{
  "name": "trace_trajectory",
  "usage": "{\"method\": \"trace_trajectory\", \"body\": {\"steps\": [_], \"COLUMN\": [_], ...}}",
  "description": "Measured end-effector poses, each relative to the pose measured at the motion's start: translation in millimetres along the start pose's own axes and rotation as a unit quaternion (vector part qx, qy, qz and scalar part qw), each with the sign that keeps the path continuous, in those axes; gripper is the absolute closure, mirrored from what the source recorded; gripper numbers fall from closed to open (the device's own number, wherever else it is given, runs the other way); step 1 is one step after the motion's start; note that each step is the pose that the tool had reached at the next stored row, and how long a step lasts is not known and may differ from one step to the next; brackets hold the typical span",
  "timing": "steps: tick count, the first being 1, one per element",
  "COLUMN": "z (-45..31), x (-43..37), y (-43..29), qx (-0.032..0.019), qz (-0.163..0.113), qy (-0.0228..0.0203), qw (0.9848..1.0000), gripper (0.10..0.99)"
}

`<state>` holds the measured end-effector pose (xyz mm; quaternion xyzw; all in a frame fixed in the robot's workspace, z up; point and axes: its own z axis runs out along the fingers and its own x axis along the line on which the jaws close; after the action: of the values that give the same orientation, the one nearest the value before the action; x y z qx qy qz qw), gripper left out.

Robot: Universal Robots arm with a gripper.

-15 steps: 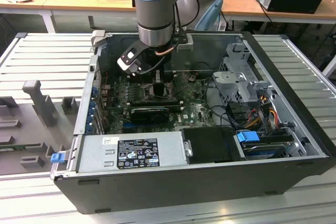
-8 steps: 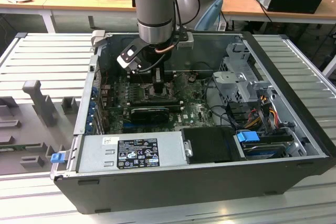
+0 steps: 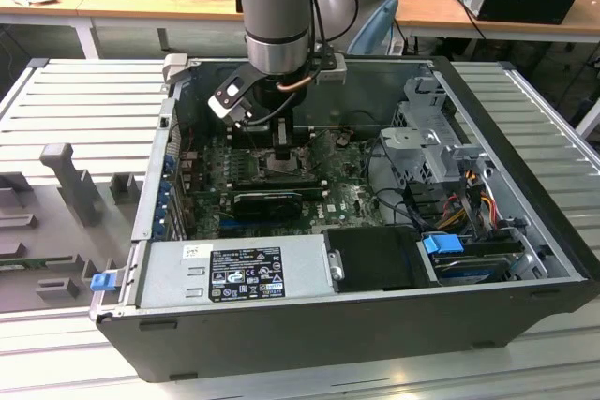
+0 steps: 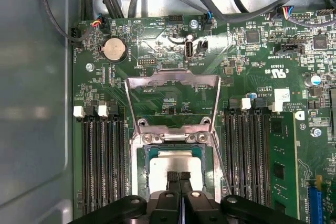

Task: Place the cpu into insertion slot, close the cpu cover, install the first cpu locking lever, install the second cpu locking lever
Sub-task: 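Place the cpu into insertion slot, then close the cpu cover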

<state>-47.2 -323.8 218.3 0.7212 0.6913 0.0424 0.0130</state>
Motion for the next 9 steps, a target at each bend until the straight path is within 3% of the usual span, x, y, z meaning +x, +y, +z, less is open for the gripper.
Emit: {"method": "trace_trajectory", "body": {"steps": [9], "z": [-6.7], "x": [0.3], "y": [0.8], "qx": [0.0004], "qz": [0.0], "qy": [0.0001], "qw": [1.0], "gripper": [0.98]}}
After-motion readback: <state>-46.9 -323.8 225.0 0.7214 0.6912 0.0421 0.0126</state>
